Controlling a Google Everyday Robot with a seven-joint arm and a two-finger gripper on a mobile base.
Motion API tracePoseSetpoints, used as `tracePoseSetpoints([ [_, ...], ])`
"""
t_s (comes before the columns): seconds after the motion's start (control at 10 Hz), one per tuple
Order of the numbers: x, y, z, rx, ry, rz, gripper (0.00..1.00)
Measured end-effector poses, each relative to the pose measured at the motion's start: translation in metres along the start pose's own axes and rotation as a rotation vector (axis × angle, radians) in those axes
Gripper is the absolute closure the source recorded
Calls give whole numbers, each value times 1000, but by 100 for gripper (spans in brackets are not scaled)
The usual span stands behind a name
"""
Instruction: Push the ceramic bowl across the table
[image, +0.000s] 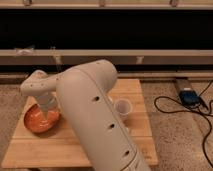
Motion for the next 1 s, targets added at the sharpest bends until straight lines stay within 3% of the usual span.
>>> tracePoseSetpoints([
  [1.0, -15, -87, 21, 32, 38, 236, 35],
])
